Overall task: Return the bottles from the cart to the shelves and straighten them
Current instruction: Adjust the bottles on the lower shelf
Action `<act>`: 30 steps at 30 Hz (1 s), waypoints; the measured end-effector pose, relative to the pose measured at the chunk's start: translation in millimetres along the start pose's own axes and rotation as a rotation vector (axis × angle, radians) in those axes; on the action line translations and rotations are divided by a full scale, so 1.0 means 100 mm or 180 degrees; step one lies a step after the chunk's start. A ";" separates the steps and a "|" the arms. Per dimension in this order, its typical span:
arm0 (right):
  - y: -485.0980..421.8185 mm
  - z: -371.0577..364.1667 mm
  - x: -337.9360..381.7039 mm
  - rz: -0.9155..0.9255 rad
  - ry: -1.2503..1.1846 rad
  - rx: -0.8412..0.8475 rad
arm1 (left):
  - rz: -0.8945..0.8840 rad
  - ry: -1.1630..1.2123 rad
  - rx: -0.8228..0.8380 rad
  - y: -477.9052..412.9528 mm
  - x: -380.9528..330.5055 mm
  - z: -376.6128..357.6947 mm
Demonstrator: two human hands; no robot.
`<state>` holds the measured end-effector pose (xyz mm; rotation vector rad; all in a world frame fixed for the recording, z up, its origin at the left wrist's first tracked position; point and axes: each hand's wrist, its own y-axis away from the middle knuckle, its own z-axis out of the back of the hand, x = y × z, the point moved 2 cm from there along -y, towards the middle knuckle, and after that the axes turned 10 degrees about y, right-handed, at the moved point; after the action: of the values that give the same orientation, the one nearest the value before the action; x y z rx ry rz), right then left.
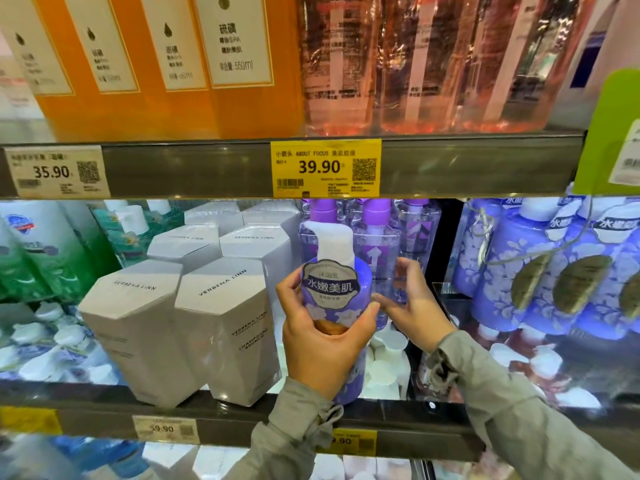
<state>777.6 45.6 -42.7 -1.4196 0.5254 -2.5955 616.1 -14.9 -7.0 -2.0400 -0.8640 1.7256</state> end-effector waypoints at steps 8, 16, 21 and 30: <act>0.12 0.02 -0.02 -0.0209 0.0161 0.0146 | 0.0584 0.0155 0.0607 0.05 0.01 0.15; 0.66 0.27 0.13 -0.0457 0.0296 0.0209 | 0.1156 0.0090 0.0965 0.22 0.25 0.42; 1.04 0.44 0.18 -0.0633 0.0244 -0.0012 | 0.1116 0.0210 0.0975 0.25 0.24 0.34; 1.44 0.98 -0.04 -0.0753 -0.0042 -0.0429 | 0.0834 0.0404 0.1193 0.59 0.19 -0.23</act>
<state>855.3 -110.0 -50.0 -1.6316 0.5724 -2.7760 654.0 -44.4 -52.9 -2.0390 -0.2168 1.7067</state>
